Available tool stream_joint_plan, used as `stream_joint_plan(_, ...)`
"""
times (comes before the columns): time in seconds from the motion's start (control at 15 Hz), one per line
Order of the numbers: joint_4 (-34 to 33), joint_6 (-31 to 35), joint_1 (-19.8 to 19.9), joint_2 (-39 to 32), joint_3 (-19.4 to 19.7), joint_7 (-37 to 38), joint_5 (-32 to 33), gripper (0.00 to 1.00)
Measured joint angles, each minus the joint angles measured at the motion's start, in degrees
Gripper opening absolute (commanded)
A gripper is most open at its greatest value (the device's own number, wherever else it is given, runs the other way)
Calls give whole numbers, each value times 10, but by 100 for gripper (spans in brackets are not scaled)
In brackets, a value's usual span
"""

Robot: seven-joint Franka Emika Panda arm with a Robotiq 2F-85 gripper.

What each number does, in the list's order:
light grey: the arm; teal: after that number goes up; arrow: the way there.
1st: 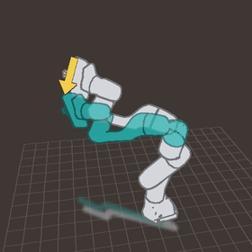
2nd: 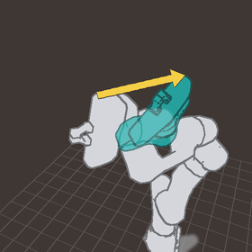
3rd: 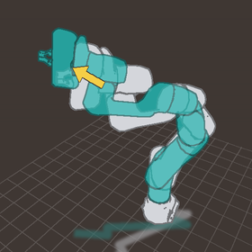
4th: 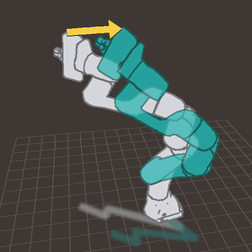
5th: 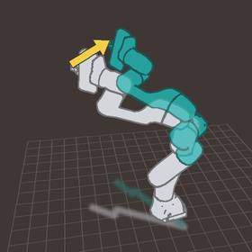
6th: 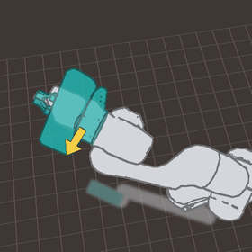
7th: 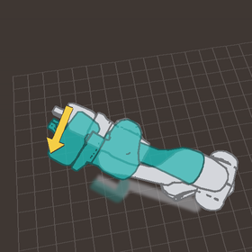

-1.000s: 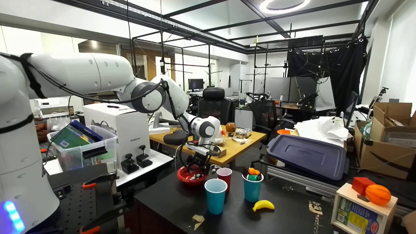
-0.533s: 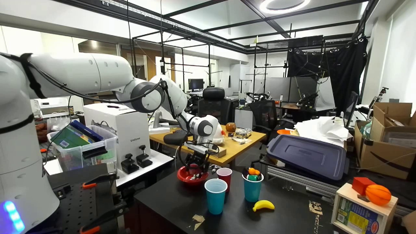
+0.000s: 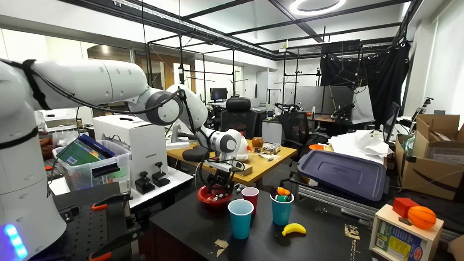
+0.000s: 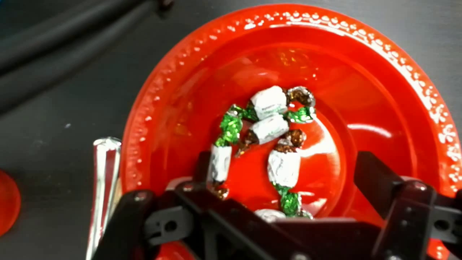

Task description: Put the sweets into the blue cup.

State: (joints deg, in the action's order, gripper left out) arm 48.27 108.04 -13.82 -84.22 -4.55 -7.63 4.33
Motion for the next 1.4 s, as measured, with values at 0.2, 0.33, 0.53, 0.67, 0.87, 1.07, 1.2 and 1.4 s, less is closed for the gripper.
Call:
stream_joint_plan(0.2,-5,0,0,0,12,0,10,100)
stream_joint_plan(0.33,-6,0,0,0,16,0,15,100)
stream_joint_plan(0.53,-8,1,-1,0,16,0,16,100)
stream_joint_plan(0.67,-8,6,-3,0,16,0,17,100)
stream_joint_plan(0.87,-8,14,-6,0,12,-6,17,100)
stream_joint_plan(1.07,-3,14,-9,-2,7,-13,17,100)
stream_joint_plan(1.2,0,14,-9,-3,6,-14,16,100)
stream_joint_plan(1.4,2,14,-8,-3,6,-14,16,100)
